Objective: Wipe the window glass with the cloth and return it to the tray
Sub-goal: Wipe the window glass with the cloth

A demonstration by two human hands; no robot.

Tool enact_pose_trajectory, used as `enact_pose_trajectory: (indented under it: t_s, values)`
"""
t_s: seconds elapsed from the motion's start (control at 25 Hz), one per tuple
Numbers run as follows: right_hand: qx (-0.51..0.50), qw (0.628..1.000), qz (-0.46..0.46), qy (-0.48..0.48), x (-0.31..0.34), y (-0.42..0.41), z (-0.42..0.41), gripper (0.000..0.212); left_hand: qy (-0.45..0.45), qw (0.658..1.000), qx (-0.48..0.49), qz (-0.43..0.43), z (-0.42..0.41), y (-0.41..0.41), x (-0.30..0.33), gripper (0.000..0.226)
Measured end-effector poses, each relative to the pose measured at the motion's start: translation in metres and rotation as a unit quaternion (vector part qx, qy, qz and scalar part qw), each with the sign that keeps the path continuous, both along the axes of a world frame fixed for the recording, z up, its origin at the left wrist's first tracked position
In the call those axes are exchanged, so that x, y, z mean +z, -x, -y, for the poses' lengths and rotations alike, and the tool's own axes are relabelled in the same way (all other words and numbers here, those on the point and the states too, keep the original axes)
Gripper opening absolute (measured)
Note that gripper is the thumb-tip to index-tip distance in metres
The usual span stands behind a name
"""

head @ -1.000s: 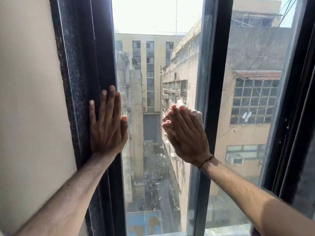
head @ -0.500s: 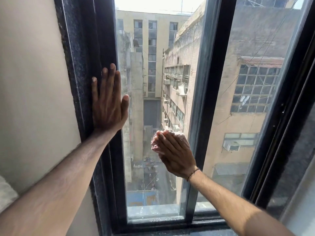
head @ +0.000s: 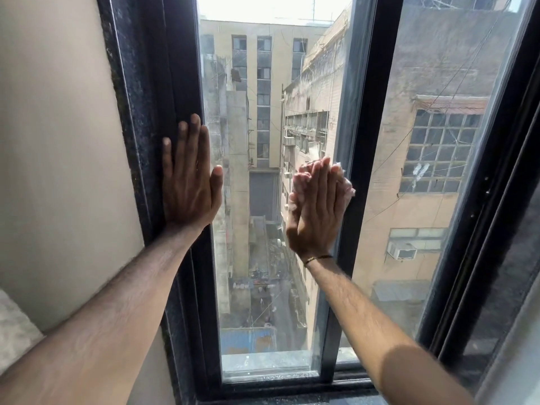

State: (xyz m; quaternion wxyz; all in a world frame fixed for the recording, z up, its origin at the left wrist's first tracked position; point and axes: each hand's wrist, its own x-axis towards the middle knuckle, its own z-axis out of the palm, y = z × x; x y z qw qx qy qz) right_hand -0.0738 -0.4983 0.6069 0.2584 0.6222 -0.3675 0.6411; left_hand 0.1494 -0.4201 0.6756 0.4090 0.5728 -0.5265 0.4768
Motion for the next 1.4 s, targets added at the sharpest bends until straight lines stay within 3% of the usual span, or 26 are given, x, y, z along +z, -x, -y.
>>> enact_pose_trajectory:
  t_s: [0.16,0.28,0.4,0.56,0.76,1.0,1.08,1.28,1.4]
  values:
    - [0.042,0.969,-0.244,0.015,-0.073,-0.034,-0.023,0.073,0.006,1.0,0.019,0.003,0.004,-0.001,-0.001,0.079]
    - [0.033,0.955,-0.289,0.049,-0.044,-0.035,-0.018,0.059,0.0,1.0,0.029,0.003,0.006,-0.001,0.001,0.08]
    - [0.055,0.97,-0.23,0.056,-0.005,-0.026,-0.019,0.047,-0.012,0.999,0.049,0.004,0.005,-0.003,-0.002,0.083]
    - [0.062,0.997,-0.035,0.025,0.055,0.005,-0.026,0.039,-0.027,0.998,0.049,0.013,0.002,-0.001,-0.002,0.081]
    - [0.032,0.986,0.158,0.047,0.082,0.101,-0.044,0.041,-0.009,0.999,0.047,-0.026,-0.001,0.012,-0.003,0.077]
    - [0.002,0.976,0.19,-0.107,0.061,0.215,0.001,0.059,-0.01,0.987,-0.099,0.125,0.05,0.176,0.051,0.077]
    - [0.006,0.97,0.206,-0.131,0.059,0.234,0.032,0.061,0.004,0.98,-0.149,0.131,0.077,0.236,0.07,0.075]
    - [-0.041,0.976,0.163,-0.135,0.065,0.231,0.074,0.074,0.047,0.988,-0.1,0.111,0.105,0.271,0.071,0.079]
    - [-0.095,0.992,0.077,-0.034,0.072,0.209,0.101,0.078,0.079,0.986,-0.084,0.117,0.122,0.265,0.069,0.082]
